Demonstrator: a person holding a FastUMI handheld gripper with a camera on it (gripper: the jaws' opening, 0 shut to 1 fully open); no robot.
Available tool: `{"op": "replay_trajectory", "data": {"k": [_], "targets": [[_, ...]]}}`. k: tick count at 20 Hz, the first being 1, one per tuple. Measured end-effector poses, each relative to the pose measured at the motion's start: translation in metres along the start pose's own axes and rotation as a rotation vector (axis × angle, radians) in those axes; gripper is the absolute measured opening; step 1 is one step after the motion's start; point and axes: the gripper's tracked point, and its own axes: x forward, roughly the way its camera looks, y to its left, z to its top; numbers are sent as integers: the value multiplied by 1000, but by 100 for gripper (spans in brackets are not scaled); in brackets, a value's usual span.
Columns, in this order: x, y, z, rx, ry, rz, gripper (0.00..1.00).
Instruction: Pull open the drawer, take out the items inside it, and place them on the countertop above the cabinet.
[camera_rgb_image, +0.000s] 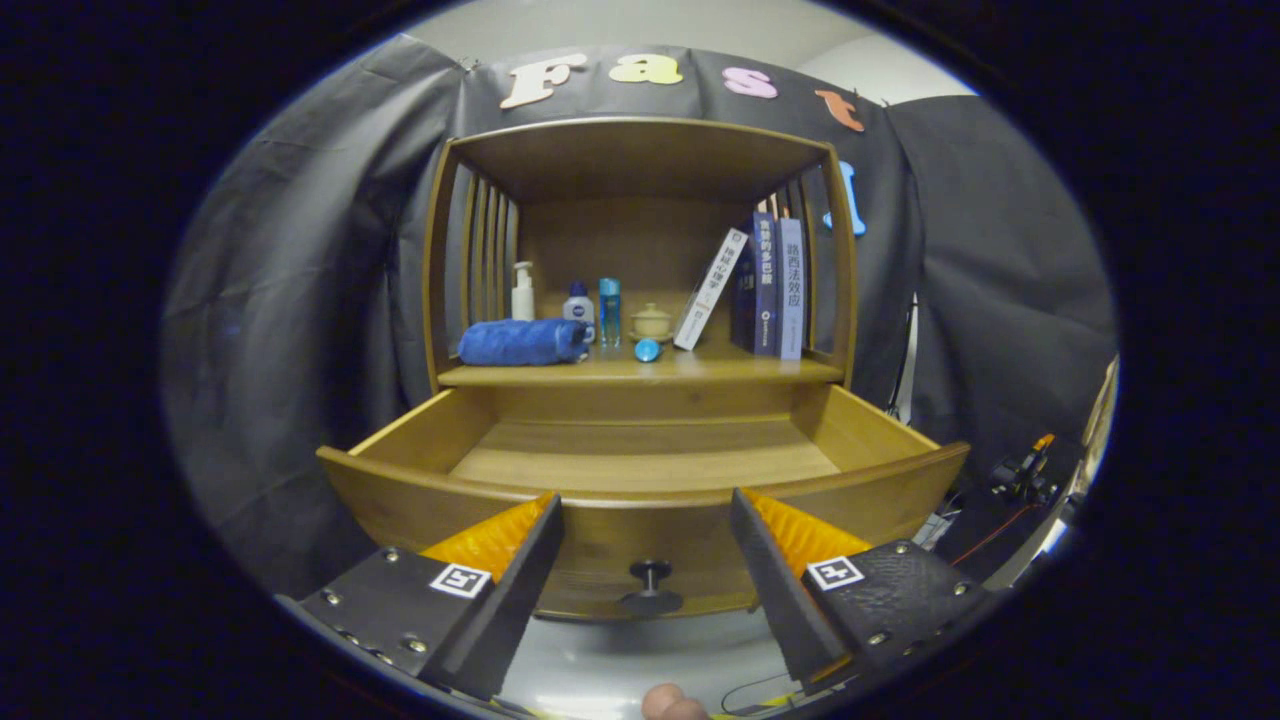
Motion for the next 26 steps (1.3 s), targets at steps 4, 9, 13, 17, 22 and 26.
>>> {"op": "replay_trajectory", "data": {"k": [4, 9, 13, 17, 22, 26], "targets": [[8, 5, -22, -20, 34, 8, 99], [14, 5, -31, -28, 42, -5, 99], [18, 4, -34, -91, 21, -26, 99], [28, 10, -44, -30, 58, 4, 99], [36, 9, -42, -14, 63, 29, 99], [41, 9, -44, -11, 55, 31, 99]]}}
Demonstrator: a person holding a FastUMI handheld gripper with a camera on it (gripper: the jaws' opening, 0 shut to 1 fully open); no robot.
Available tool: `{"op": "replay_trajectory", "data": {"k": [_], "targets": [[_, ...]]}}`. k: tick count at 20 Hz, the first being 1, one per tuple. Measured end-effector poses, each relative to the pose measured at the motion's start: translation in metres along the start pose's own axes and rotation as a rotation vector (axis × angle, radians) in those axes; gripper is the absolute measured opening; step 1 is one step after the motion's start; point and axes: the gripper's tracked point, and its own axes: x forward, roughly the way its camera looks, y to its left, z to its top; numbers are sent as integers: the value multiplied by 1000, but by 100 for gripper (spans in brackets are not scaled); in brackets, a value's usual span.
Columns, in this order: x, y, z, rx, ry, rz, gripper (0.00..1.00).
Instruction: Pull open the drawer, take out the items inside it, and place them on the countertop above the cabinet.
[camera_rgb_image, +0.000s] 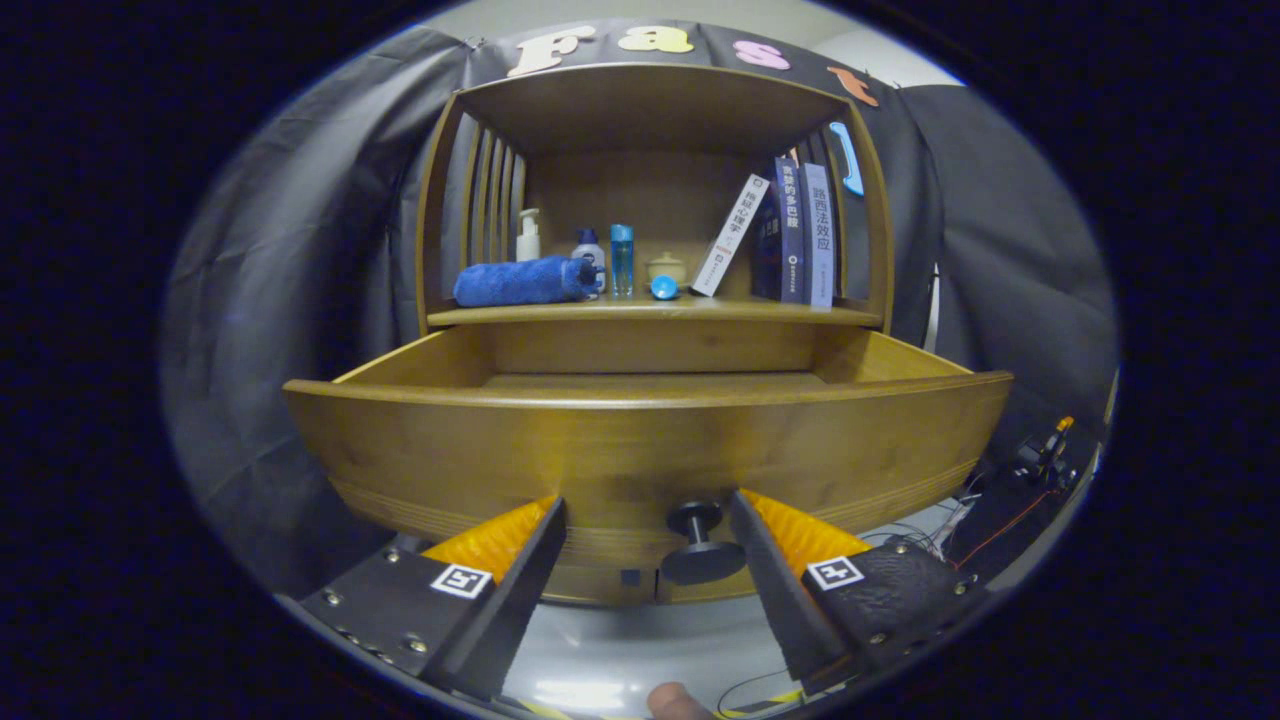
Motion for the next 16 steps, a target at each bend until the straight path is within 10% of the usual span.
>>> {"op": "replay_trajectory", "data": {"k": [16], "targets": [[60, 8, 27, -1, 30, -18, 99]]}}
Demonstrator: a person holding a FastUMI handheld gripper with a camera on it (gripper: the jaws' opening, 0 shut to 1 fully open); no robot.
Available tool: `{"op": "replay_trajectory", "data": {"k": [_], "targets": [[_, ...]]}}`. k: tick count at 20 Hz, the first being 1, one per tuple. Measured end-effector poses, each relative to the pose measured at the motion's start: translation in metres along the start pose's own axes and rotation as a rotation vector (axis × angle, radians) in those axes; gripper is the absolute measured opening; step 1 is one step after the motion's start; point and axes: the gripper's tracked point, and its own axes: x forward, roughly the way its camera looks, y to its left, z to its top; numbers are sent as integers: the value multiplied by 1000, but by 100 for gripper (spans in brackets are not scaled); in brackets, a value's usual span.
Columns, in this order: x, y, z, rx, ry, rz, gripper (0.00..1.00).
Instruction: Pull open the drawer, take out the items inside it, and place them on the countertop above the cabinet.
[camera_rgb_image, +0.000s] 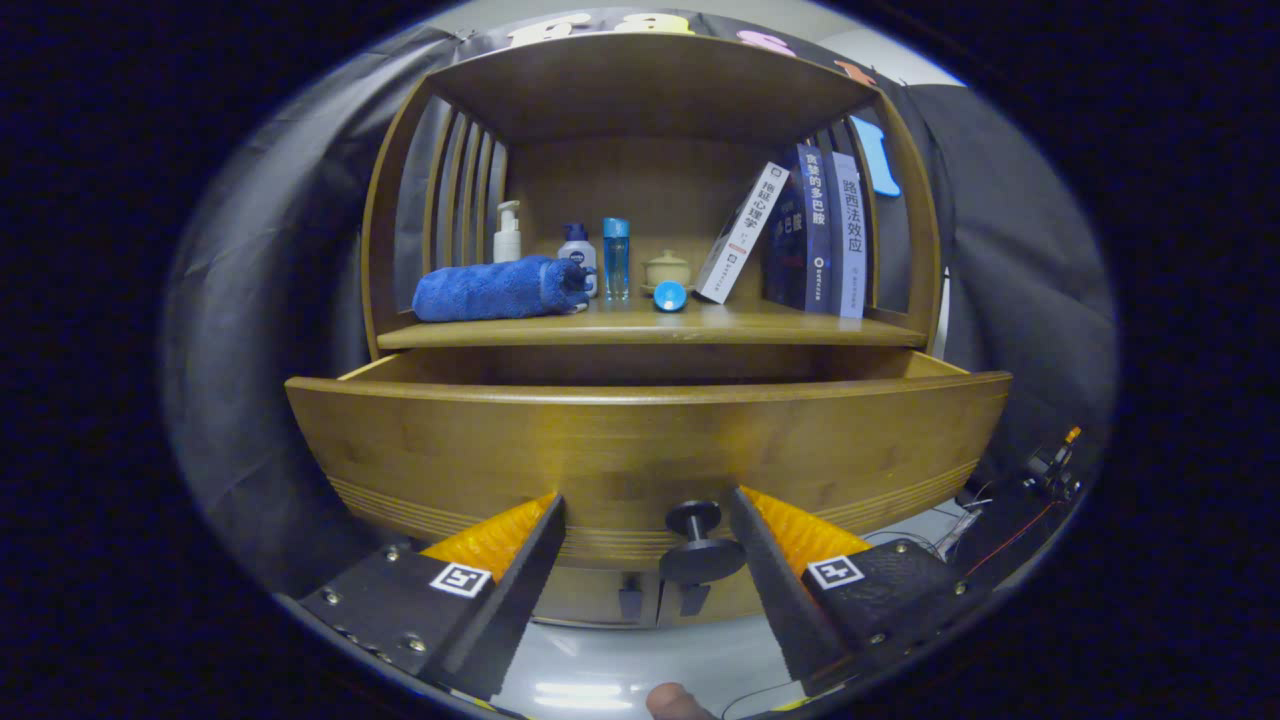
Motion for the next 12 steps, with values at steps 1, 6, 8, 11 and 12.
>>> {"op": "replay_trajectory", "data": {"k": [1, 6, 8, 11, 12], "targets": [[4, 0, 1, -5, 3, 1, 99], [24, 2, 7, -9, 20, 7, 99], [31, 2, 10, -16, 26, 10, 99], [46, 3, 15, -16, 41, 12, 99], [52, 4, 16, -13, 50, 10, 99]]}}
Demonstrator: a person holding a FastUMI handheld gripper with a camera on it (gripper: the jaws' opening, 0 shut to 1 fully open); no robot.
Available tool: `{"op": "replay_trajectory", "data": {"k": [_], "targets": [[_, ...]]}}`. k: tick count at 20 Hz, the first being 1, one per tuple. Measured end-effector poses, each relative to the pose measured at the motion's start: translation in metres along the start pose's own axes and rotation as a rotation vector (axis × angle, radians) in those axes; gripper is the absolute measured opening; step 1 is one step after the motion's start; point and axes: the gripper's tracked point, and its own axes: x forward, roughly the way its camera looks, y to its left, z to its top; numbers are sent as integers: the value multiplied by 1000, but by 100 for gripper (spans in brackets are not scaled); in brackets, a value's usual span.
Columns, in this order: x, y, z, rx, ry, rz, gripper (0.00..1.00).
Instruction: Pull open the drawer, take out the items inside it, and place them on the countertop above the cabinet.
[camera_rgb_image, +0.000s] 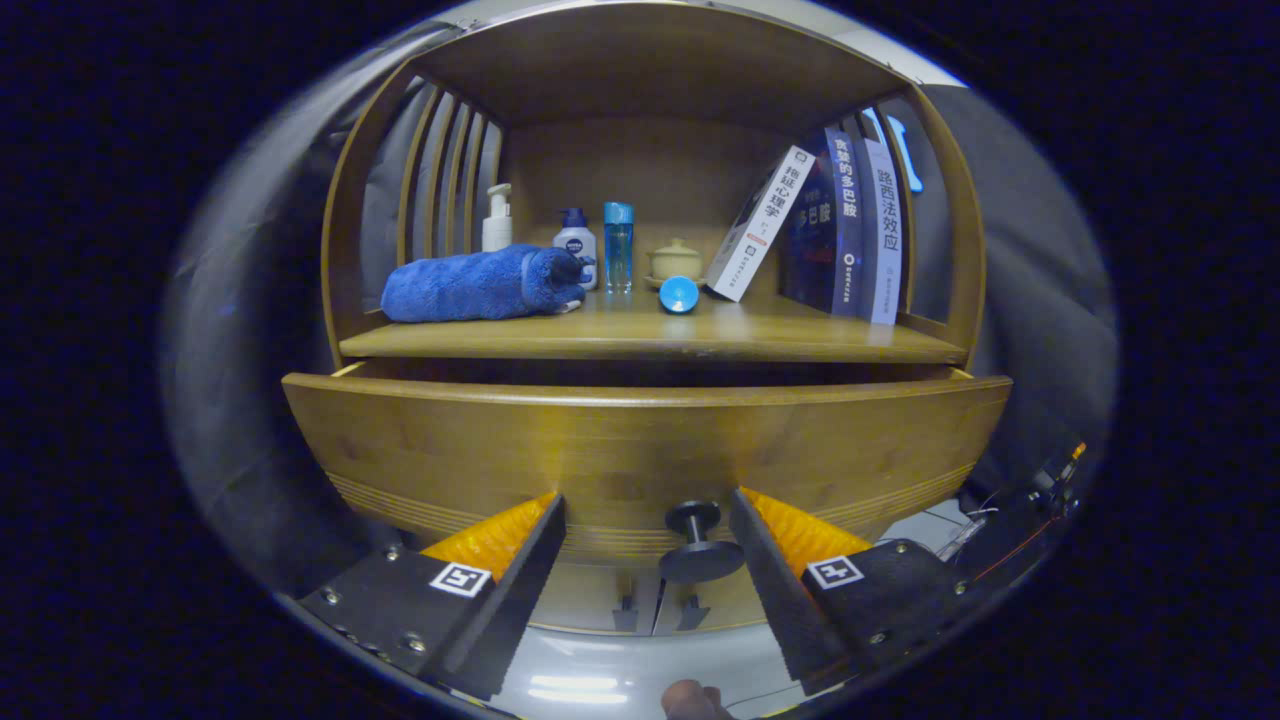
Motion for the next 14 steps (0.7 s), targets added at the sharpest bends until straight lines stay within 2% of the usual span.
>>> {"op": "replay_trajectory", "data": {"k": [11, 14], "targets": [[32, 1, 14, -30, -2, -15, 99], [19, 3, 31, -43, -70, -21, 99]]}}
